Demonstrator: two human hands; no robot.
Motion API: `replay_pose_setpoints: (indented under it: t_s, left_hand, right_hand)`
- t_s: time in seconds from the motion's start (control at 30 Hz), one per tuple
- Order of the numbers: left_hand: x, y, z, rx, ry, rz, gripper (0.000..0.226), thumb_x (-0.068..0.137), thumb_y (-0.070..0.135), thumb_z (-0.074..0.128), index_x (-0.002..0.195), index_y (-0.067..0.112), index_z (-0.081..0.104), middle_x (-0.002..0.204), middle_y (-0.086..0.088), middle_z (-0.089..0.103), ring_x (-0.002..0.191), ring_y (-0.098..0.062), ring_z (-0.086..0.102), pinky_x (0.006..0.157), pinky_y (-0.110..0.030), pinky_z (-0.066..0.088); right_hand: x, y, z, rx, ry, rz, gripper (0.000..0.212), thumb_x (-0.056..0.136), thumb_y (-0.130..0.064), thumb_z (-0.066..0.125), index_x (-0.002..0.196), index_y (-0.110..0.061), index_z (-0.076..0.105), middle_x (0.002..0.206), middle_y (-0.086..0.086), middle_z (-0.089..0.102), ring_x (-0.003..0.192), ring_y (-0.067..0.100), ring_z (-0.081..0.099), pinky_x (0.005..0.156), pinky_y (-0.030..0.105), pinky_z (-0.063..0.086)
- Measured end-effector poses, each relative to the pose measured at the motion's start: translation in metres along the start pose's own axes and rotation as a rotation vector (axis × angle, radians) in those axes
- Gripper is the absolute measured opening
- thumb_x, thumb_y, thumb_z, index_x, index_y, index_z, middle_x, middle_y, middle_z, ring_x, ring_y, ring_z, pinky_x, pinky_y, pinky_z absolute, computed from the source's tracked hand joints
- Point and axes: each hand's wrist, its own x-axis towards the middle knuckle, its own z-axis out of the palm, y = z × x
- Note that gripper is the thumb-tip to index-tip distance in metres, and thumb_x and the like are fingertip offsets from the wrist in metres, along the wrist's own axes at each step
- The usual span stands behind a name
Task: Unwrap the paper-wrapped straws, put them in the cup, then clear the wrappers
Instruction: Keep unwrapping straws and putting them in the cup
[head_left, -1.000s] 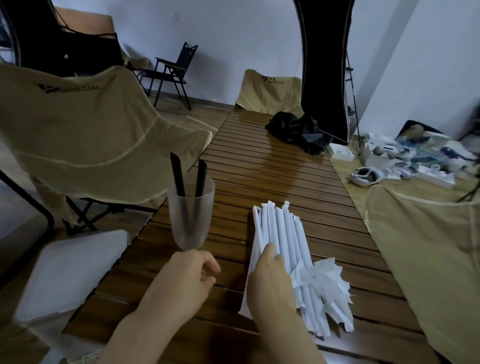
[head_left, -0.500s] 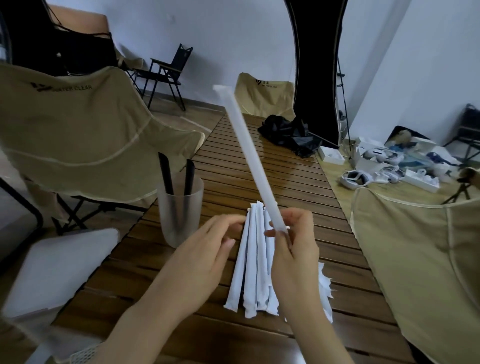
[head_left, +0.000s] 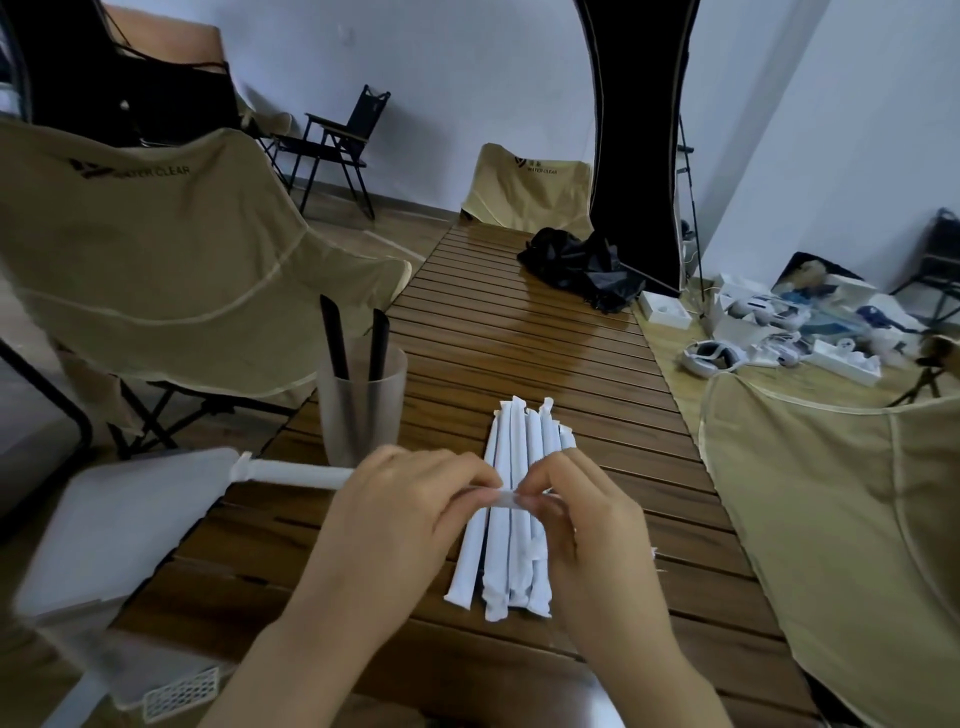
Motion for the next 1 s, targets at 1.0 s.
replay_pose_setpoints:
  t_s: [1.0]
  left_hand:
    - [-0.012, -0.010, -0.014, 0.078, 0.004, -0.135, 0.013, 0.075, 0.031, 0.077, 0.072, 0.035, 0.065, 0.057, 0.021, 0.057, 0.049, -0.002, 0.044, 0.056, -0.008, 0.022]
  right_hand:
    - [0.004, -0.016, 0.032, 0.202, -0.109, 0.317, 0.041, 0.080, 0.007, 0.061, 0.062, -0.030, 0.057, 0.068, -0.010, 0.059, 0.072, 0.005, 0.056, 0.061, 0.018, 0.046]
